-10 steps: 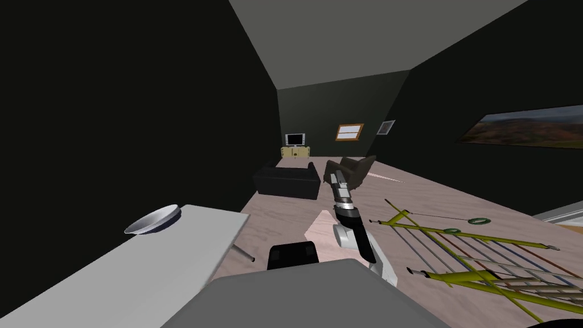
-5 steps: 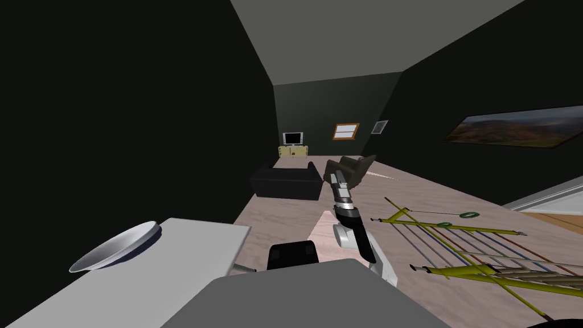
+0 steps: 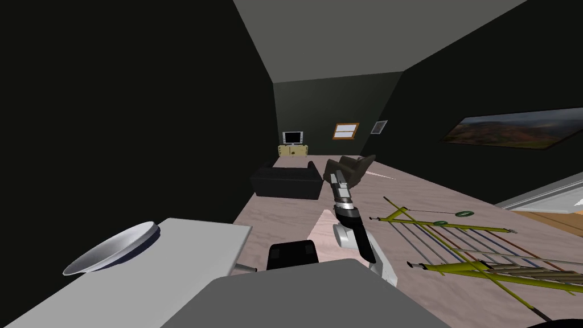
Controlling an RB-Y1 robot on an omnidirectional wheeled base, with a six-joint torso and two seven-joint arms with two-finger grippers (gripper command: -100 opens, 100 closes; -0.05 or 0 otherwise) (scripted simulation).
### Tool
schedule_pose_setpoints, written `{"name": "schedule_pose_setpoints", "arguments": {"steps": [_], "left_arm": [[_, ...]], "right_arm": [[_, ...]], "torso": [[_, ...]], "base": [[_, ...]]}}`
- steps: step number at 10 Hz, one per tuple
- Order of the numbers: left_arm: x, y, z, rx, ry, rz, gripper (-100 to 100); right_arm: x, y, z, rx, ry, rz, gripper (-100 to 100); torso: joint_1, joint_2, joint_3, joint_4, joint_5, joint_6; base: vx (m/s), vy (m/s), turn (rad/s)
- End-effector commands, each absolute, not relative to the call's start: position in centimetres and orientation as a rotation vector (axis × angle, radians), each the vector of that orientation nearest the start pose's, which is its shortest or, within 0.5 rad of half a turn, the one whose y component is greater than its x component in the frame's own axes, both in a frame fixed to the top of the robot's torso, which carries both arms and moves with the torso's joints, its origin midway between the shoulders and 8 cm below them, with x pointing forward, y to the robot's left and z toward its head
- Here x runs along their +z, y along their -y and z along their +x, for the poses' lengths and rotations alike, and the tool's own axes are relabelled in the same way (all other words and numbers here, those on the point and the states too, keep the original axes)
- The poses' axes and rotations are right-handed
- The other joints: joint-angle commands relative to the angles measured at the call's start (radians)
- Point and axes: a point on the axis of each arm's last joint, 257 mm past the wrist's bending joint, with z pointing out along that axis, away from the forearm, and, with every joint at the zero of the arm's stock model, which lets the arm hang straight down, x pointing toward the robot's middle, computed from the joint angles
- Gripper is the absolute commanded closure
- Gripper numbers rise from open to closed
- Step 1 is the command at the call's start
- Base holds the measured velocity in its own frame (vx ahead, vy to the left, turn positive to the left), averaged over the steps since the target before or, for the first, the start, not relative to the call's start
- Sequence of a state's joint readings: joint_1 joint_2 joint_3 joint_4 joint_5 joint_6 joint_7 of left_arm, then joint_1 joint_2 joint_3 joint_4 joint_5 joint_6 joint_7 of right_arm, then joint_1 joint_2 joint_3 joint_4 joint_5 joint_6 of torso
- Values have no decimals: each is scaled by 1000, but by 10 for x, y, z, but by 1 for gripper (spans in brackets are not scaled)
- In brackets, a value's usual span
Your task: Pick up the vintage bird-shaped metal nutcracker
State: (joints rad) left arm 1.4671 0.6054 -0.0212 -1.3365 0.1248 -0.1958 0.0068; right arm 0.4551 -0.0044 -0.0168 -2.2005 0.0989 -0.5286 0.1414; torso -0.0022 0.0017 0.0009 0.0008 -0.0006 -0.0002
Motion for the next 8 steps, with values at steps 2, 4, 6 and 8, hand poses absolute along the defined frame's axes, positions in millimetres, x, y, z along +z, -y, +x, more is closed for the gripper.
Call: {"name": "schedule_pose_setpoints", "arguments": {"steps": [2, 4, 6, 8], "left_arm": [[-420, -498, -308, 328, -2139, -1861, 100], [-420, -497, -306, 319, -2139, -1858, 100], [-420, -497, -306, 320, -2140, -1859, 0], [-404, -501, -312, 330, -2144, -1857, 100]], "right_arm": [[8, 270, 359, 1108, -711, 541, 0], [8, 270, 359, 1108, -711, 541, 0], [8, 270, 359, 1108, -711, 541, 0], [8, 270, 359, 1108, -711, 541, 0]], "torso": [[-1, -1, 0, 0, 0, 0], [0, 1, 0, 0, 0, -1], [0, 2, 1, 0, 0, -1], [-1, 1, 1, 0, -1, -2]], "base": [[1, 0, -9], [0, 0, 0], [0, 0, 0], [16, -23, 35]]}}
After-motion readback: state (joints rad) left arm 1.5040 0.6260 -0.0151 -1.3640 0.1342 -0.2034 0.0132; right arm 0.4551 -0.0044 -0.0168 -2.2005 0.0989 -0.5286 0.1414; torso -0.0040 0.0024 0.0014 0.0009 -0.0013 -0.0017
